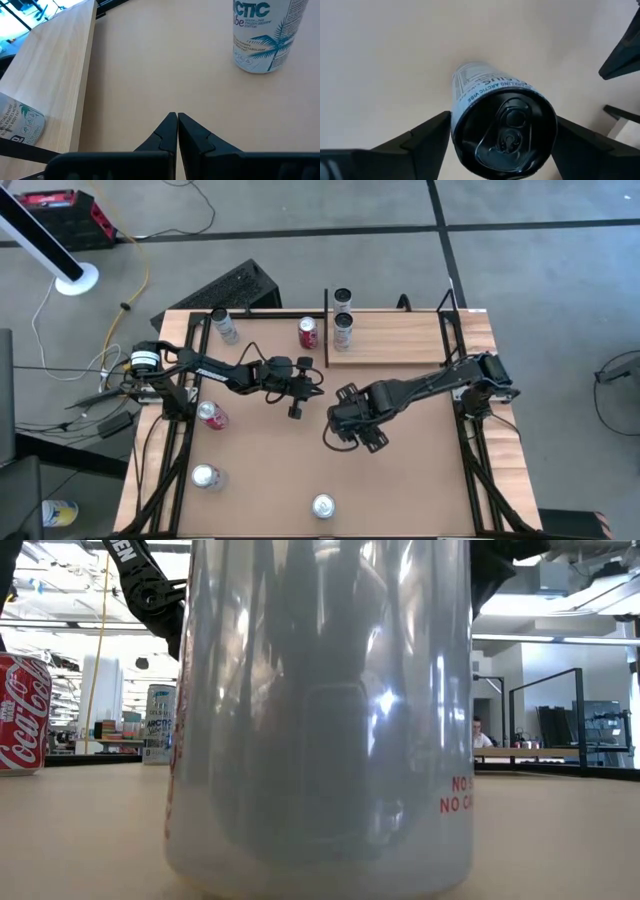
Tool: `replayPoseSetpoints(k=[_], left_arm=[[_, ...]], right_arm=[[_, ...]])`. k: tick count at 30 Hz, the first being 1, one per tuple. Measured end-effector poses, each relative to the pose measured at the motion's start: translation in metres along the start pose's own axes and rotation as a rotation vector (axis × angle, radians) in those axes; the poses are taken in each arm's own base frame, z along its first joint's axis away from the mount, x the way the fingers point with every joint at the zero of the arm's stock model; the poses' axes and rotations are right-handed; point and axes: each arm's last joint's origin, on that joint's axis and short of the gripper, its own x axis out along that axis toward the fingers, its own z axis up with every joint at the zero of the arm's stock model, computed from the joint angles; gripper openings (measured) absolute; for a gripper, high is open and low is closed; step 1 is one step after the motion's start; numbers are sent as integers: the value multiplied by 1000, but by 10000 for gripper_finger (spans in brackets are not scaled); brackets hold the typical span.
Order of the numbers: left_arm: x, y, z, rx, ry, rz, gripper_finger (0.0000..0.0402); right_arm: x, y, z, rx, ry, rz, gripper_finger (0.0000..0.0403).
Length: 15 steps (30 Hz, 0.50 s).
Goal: Place canned beverage on shelf
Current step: Put the bottom white-blue soda can on the shelf
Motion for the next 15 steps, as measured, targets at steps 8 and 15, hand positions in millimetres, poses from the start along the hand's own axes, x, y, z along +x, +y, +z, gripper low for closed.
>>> replayPoseSetpoints(k=[8,15], left_arm=[[0,0,0,0,0,0,0],[0,0,0,0,0,0,0]], right_arm=[[-6,0,-4,67,40,9,348],[-24,-7,-12,323,118,-8,356]])
